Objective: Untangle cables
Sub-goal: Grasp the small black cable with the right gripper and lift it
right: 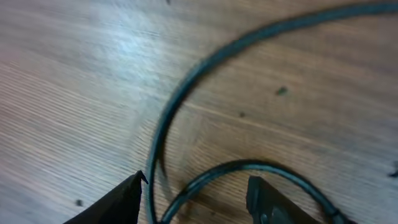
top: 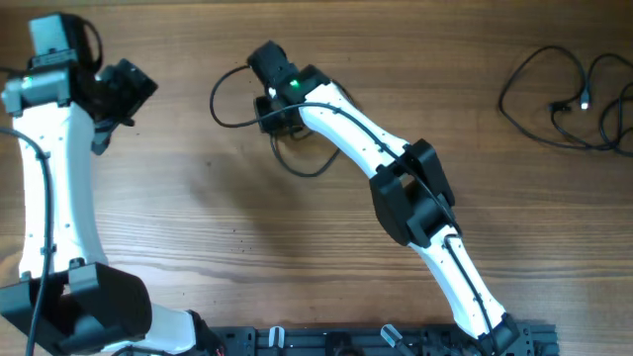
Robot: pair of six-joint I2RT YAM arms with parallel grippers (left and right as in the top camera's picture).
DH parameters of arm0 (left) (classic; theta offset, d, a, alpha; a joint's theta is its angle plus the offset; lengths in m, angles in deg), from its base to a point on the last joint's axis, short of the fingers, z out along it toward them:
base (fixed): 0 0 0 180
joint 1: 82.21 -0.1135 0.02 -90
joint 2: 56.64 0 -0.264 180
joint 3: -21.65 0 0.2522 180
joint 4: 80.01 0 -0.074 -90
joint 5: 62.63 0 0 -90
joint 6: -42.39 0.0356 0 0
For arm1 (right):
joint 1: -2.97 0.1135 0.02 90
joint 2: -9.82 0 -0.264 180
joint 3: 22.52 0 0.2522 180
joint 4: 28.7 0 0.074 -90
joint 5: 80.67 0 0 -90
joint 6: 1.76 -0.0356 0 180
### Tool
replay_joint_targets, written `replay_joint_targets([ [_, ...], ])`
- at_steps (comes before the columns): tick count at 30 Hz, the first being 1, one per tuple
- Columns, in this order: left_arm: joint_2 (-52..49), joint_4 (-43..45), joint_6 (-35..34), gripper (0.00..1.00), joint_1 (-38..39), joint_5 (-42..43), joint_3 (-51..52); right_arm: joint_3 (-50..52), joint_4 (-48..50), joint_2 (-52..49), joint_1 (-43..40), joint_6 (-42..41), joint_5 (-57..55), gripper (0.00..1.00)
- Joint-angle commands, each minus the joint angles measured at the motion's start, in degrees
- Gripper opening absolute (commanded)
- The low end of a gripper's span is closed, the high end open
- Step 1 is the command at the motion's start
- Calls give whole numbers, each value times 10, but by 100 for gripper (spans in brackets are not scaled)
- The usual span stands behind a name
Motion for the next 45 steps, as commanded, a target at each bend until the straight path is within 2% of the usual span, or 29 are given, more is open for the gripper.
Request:
replay_joint_targets([
  [1,-3,-7,4,100,-20,-3,-3,26,14,-12,5,10,23,57],
  [9,-3,-6,5,100,-20,-3,-3,26,15,-26,8,15,42,53],
  [12,-3,-6,5,100,-20,-3,-3,26,14,-27,14,30,66,45],
  [17,-3,-7,5,100,-20,-3,-3,28,4,-27,34,30,65,36],
  [21,-3,-10,5,100,-20,-3,-3,28,5,-27,35,28,49,22],
  [22,-3,-12,5,100,-20,-3,-3,28,4,-26,33,30,50,13],
  [24,-3,-17,5,100,-20,-3,-3,28,-2,-18,27,30,50,4],
  [29,-3,-21,5,100,-20,-3,-3,28,-42,64,-4,51,50,4],
  [34,-3,-23,5,100,-17,5,-3,28,-89,206,-77,75,48,4],
  [38,-3,-22,5,100,15,44,-3,28,-115,312,-195,72,48,4],
  [45,-3,-4,5,100,113,44,-3,28,-202,363,-396,54,41,4],
])
